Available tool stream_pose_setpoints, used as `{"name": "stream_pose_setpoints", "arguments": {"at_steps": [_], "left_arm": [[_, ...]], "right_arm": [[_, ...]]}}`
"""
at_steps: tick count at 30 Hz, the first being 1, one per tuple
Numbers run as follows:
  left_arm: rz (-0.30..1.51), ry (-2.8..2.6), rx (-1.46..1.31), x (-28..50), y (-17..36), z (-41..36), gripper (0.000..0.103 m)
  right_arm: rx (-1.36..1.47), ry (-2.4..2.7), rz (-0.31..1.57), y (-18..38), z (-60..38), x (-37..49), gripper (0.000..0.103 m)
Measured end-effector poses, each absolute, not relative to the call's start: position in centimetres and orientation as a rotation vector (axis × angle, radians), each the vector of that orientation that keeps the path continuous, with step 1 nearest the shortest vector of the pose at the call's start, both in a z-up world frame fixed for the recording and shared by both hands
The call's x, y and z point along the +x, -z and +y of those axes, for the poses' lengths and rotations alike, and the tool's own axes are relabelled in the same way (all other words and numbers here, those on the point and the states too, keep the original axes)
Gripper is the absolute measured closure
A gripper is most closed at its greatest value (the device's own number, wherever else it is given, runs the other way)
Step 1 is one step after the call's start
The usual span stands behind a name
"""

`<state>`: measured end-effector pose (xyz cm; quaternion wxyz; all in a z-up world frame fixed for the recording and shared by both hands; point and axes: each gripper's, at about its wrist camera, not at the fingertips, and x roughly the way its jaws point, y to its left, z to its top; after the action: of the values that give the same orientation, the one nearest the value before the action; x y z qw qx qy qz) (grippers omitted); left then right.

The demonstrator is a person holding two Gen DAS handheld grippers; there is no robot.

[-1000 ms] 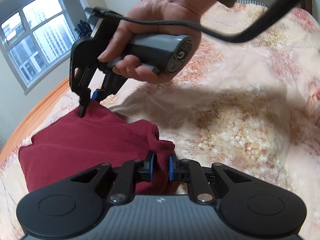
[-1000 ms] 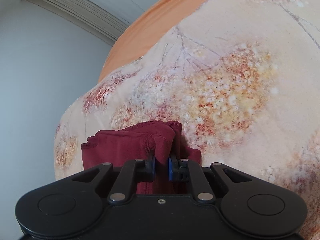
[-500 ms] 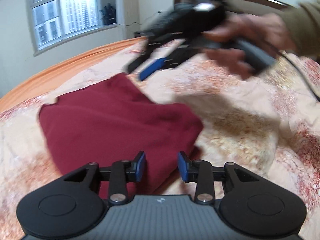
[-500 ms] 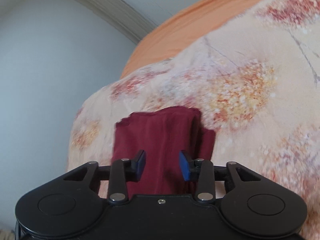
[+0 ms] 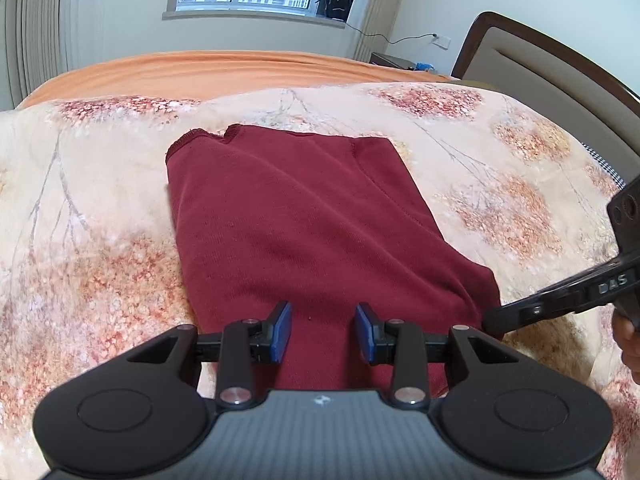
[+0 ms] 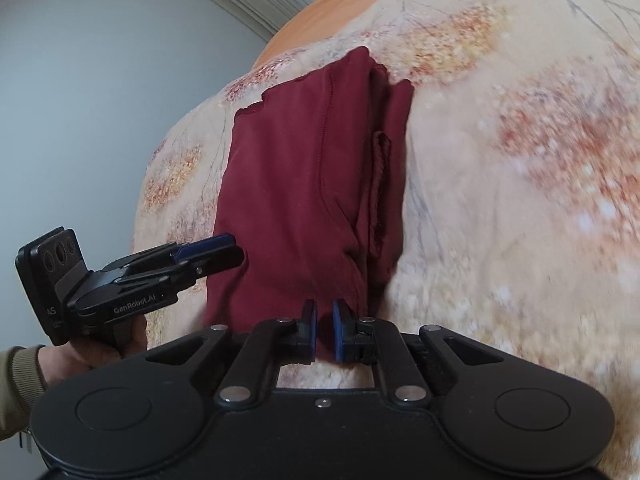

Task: Fold small clothes
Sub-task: 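Open the left tool and withdraw both tools from the folded shirt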

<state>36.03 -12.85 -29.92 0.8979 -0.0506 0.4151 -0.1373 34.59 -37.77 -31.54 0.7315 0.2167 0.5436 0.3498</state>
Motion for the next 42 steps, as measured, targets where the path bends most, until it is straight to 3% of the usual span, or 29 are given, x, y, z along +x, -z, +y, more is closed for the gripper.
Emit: {"name": "stream_pose_setpoints", "arguments": {"at_steps": [4,10,12,21,24,26,29,36,38,42], "left_arm": [[0.869,0.284,-0.125,36.0,30.1,-12.4,0.063],[0.877,0.292,-0.121,35.9,29.9,-12.4,0.059],[0.880,0.294,-0.123,35.8,30.0,-12.3,0.059],[0.892,0.301,-0.126,35.2,30.1,-10.9,0.059],[0.891,0.304,-0.124,35.2,29.8,-10.7,0.058],[0.883,0.292,-0.122,35.1,29.5,-10.6,0.057],[0.855,0.251,-0.163,35.0,28.8,-9.3,0.047],[0.907,0.150,-0.334,37.3,30.1,-4.1,0.047],[0.932,0.148,-0.393,38.1,31.0,-3.3,0.047],[0.948,0.162,-0.417,39.3,31.8,-3.3,0.047]], "right_arm": [[0.582,-0.793,1.135,30.1,-38.2,34.7,0.083],[0.570,-0.786,1.072,29.8,-35.8,38.6,0.079],[0.571,-0.780,1.080,30.3,-35.1,40.2,0.073],[0.555,-0.716,1.119,32.2,-35.6,40.6,0.075],[0.568,-0.705,1.108,31.8,-36.1,40.0,0.070],[0.572,-0.697,1.100,31.5,-36.2,39.9,0.061],[0.597,-0.672,1.082,31.3,-36.8,39.9,0.056],[0.636,-0.630,1.094,32.0,-38.3,40.0,0.048],[0.634,-0.621,1.100,32.3,-38.4,39.9,0.040],[0.674,-0.596,1.105,32.7,-38.7,39.8,0.038]]}}
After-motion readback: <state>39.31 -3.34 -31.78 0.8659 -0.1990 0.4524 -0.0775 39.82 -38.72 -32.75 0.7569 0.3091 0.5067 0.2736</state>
